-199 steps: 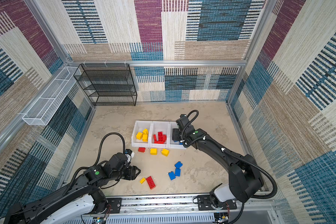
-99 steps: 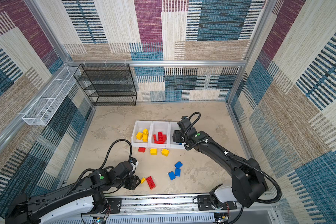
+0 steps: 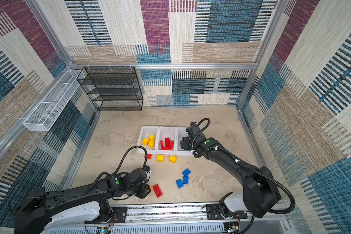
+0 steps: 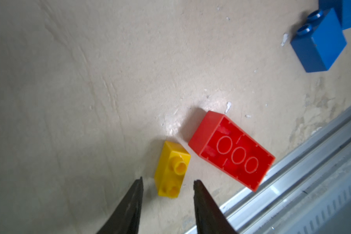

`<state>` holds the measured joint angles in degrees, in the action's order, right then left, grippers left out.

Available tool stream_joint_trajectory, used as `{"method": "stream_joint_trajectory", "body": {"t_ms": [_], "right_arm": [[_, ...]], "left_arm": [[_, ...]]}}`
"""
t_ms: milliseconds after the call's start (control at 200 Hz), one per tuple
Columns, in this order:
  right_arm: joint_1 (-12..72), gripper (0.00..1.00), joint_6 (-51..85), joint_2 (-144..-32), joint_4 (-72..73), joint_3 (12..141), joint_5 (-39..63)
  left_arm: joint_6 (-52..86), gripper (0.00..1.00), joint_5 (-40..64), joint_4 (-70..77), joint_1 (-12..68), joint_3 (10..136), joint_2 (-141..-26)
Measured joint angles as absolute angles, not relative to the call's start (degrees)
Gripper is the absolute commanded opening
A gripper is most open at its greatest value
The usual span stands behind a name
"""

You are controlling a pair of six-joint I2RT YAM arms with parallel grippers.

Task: Sort the legos into containers by color
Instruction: Pick up the lego from the middle-left of the table, then place the lego in the container.

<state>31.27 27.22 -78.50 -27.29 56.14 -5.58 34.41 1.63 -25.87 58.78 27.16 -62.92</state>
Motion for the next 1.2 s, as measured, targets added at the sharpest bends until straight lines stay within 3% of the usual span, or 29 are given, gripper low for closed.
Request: {"method": "stream_joint_trajectory", "body": {"t_ms": [316,696,937,1202], "right_arm": [[31.27,0.70,27.83,-78.32,-27.46,55.55,-5.58],[31.27,0.67,28.21,-77.65,-27.73,55.48,-5.58],[31.29,0.66,28.25,-76.36,-27.77,55.31,-5.58],[31.33,0.65,28.60,-73.69,-28.14,53.01,-5.58]], "left_arm": [[33.61,0.13,1.41,-22.28,59.05,27.97,-67.88],[32.99,0.12,-2.00,-24.53,57.93,31.64,-64.12],[27.59,0.12,-2.39,-25.63,42.00,42.30,-66.39],[20.49,0.13,3.38,-25.34,28.49,55.88,-82.35]]}}
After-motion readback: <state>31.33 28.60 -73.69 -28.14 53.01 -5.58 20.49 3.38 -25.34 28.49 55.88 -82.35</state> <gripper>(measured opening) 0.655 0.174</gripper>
